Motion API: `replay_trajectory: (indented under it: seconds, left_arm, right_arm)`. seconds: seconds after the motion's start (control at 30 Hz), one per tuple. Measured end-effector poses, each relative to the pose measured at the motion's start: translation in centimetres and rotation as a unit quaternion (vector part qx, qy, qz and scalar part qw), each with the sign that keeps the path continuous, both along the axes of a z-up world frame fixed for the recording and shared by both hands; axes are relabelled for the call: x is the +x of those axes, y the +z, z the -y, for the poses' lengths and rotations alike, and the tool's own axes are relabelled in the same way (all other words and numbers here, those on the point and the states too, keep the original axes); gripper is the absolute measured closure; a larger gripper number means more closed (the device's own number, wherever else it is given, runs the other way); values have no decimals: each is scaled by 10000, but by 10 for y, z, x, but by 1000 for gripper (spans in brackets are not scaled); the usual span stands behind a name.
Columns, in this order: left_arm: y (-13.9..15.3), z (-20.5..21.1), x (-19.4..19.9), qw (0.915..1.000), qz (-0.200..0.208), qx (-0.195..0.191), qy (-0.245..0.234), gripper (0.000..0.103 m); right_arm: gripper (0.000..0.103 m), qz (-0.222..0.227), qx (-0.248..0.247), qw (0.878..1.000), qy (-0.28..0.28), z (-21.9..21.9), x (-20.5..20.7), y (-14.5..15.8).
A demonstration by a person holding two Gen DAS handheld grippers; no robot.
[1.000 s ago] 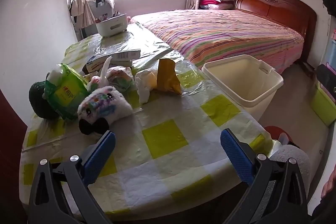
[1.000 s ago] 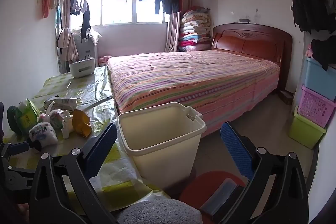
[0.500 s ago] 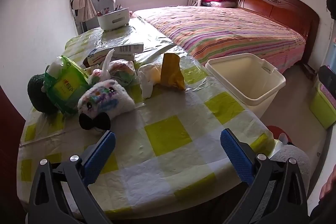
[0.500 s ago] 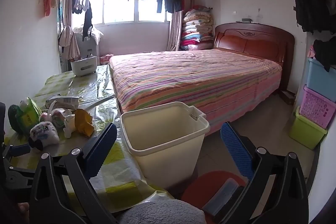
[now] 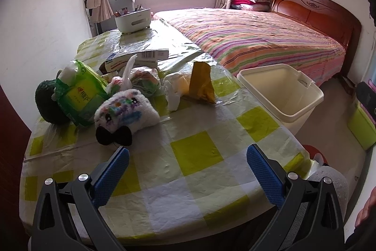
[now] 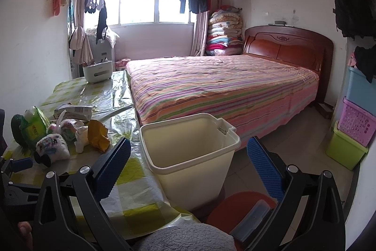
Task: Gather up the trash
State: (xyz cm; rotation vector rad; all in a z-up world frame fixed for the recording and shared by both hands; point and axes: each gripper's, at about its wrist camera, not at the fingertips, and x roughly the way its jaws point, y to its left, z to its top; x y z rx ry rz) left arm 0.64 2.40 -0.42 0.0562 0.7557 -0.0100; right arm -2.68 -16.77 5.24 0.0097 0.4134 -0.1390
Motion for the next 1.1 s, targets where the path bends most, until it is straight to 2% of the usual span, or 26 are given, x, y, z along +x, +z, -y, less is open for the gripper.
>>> replay_trajectory:
  seconds: [1.1]
  left_arm:
    - [3,-31,0,9990,92,-62,426,6]
  right_arm:
    - [6,-8,-63,9995,297,-19,8,0]
